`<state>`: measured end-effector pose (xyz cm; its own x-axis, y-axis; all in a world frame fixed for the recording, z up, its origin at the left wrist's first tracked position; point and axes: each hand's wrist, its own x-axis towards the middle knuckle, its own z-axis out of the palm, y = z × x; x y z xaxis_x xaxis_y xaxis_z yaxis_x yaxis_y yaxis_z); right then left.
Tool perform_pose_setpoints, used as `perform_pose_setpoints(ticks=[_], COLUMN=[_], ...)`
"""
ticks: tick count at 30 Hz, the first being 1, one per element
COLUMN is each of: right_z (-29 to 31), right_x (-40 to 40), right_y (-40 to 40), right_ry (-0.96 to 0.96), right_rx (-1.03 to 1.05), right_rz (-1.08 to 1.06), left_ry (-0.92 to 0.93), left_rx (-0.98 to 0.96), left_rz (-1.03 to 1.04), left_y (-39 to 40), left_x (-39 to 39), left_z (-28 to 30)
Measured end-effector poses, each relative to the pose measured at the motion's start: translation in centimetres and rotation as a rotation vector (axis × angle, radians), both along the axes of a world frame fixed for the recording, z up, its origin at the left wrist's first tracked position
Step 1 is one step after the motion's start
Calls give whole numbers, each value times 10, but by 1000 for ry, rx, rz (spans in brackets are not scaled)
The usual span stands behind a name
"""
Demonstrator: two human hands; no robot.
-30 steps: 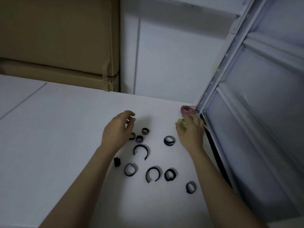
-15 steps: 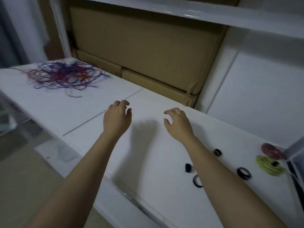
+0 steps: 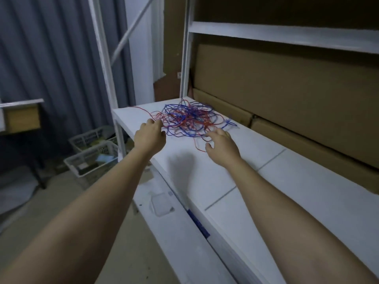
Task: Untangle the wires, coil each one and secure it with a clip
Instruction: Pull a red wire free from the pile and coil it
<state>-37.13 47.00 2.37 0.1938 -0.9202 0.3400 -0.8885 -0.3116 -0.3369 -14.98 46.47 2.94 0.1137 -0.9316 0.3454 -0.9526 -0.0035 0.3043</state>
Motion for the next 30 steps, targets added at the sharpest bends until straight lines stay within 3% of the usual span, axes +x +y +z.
perform_pose_setpoints(ticks=[14,23,30], right_z=[21,-15,-57], right_x=[193,289,328], right_y=[-205,-359,-413], right_ry=[123,119,143], right_rx=[-104,45,267], right_rz=[77,87,78], left_ry=[-69,-73,-130], left_rx=[82,177,286], left_rz=[-8,-59,-272], left_y=[-184,-313,-384], left_x=[172,247,263], left_z=[-6,-29,-47])
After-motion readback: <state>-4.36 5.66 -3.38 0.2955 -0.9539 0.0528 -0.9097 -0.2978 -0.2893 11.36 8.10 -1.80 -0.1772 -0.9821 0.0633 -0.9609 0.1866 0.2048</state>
